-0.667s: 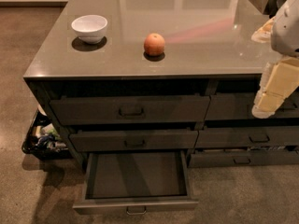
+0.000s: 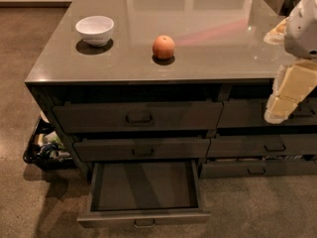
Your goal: Place apple into bottom drawer
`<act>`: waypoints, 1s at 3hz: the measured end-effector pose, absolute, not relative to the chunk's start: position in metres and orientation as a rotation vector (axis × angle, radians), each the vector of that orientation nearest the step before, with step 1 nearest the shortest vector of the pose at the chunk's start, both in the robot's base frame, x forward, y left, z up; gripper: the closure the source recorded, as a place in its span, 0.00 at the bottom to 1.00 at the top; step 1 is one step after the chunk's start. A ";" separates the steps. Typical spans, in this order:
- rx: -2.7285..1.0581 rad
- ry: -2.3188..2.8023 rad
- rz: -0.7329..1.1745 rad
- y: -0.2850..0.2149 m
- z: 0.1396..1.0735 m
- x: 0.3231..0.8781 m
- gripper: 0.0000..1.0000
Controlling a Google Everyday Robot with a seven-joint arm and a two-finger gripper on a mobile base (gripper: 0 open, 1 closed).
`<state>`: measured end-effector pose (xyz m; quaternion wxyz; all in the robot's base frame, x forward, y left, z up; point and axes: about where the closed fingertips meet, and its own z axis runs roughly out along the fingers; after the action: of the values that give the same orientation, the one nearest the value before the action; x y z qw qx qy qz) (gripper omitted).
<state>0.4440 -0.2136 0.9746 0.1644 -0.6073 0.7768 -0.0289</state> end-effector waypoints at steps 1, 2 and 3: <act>-1.747 2.158 -0.032 -0.203 0.967 0.461 0.00; -1.753 2.059 0.046 -0.179 0.958 0.495 0.00; -1.746 1.989 0.139 -0.150 0.953 0.532 0.00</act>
Offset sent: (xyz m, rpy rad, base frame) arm 0.0803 0.0527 -0.0218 0.1914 -0.0848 0.1464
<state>0.5320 -0.1503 0.9533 0.2433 -0.6391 0.7279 0.0508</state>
